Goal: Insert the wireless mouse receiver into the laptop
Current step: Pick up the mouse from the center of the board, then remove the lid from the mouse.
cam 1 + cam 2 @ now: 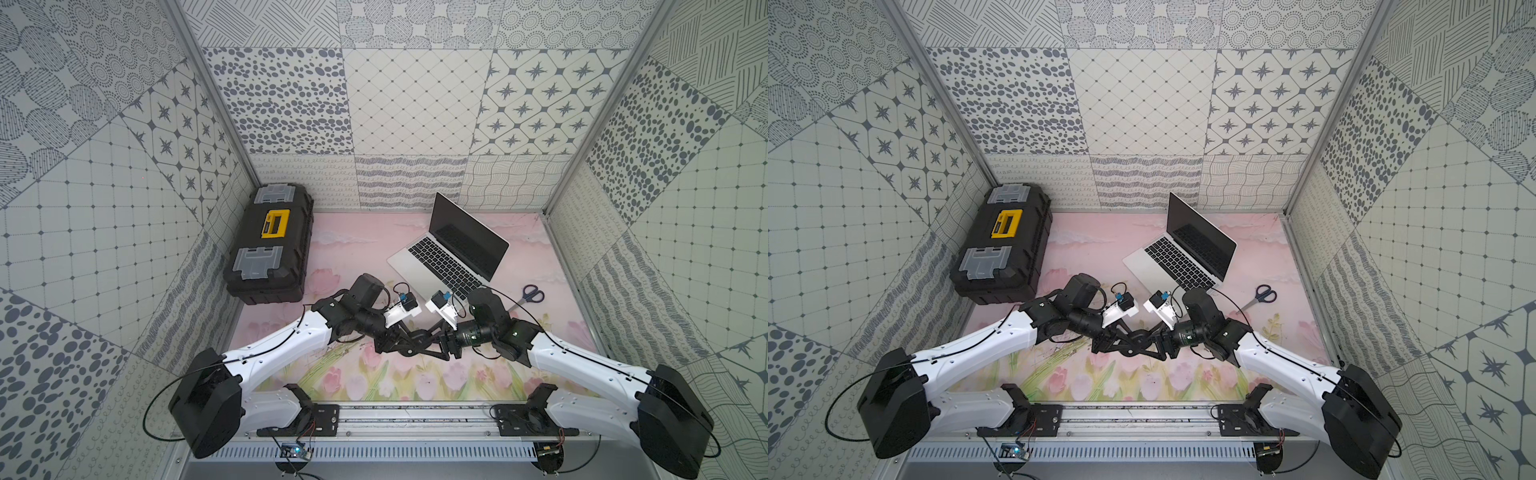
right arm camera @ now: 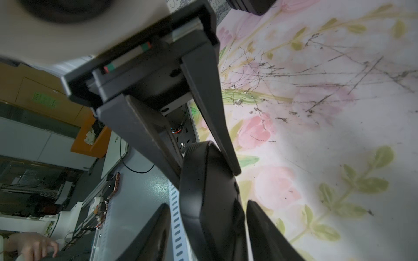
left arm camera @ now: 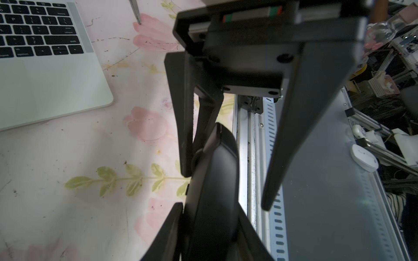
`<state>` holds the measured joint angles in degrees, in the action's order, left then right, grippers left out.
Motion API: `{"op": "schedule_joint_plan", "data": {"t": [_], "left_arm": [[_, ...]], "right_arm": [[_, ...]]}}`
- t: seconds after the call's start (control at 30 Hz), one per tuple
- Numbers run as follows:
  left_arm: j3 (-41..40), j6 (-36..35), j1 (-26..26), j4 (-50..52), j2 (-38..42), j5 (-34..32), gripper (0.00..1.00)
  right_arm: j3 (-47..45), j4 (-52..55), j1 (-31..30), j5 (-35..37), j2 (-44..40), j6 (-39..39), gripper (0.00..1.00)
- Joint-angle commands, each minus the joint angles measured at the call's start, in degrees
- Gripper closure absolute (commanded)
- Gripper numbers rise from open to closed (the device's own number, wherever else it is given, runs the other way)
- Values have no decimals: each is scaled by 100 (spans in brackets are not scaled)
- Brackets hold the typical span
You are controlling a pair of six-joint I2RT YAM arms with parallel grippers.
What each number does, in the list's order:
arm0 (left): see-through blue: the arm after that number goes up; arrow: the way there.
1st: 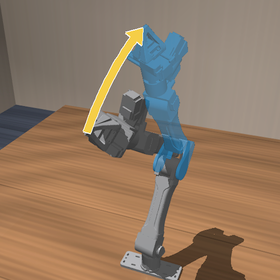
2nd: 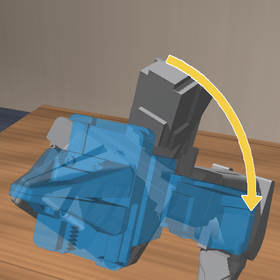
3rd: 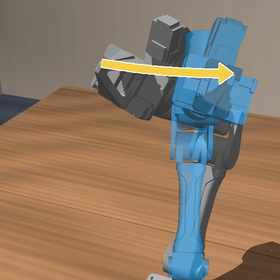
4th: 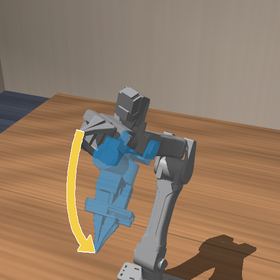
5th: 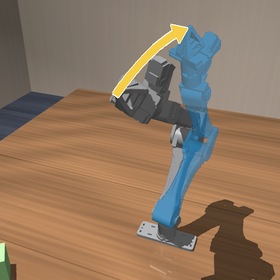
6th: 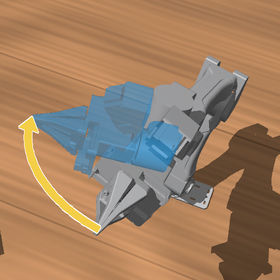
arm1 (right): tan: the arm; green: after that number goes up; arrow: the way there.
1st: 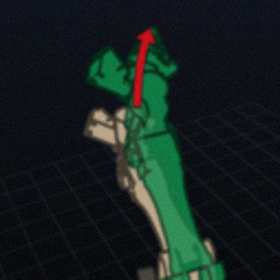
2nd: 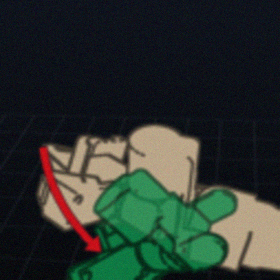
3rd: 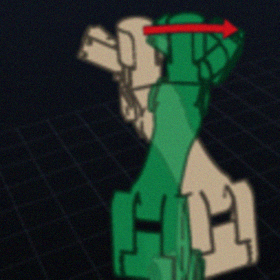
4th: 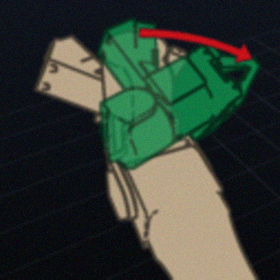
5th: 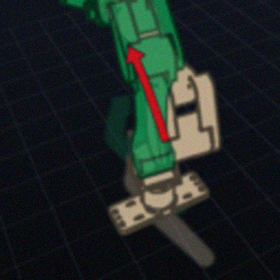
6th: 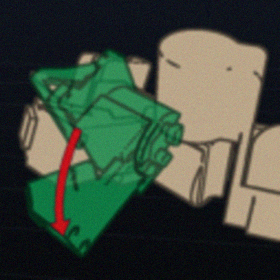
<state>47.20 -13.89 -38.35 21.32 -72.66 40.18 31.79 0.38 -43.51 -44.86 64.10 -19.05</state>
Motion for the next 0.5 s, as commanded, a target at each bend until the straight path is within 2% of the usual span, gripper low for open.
{"op": "schedule_joint_plan", "data": {"t": [0.0, 0.13, 0.2, 0.27, 0.3, 0.37, 0.4, 0.47], "left_arm": [[109, 274, 46, 192, -147, 1161, 96], [87, 405, 105, 73, -209, 1281, 97], [49, 515, 156, -45, -225, 1359, 97], [-8, 696, 241, -202, -230, 1512, 90], [-54, 846, 283, -323, -223, 1595, 84], [-206, 1295, 383, -713, -144, 1668, 52], [-312, 1626, 428, -976, -88, 1720, 40], [-649, 2692, 571, -1993, 52, 1713, 13]], "right_arm": [[-48, -581, -32, -186, 103, -43, 54], [-24, -510, -29, -363, 212, -10, 71], [-49, -555, -24, -364, 242, -34, 75], [-151, -703, 1, -303, 229, -137, 78], [-211, -784, 12, -257, 220, -221, 80], [-301, -920, 95, -143, 202, -391, 84], [-336, -999, 142, -66, 192, -487, 85], [-419, -1091, 220, 120, 164, -668, 86]]}}
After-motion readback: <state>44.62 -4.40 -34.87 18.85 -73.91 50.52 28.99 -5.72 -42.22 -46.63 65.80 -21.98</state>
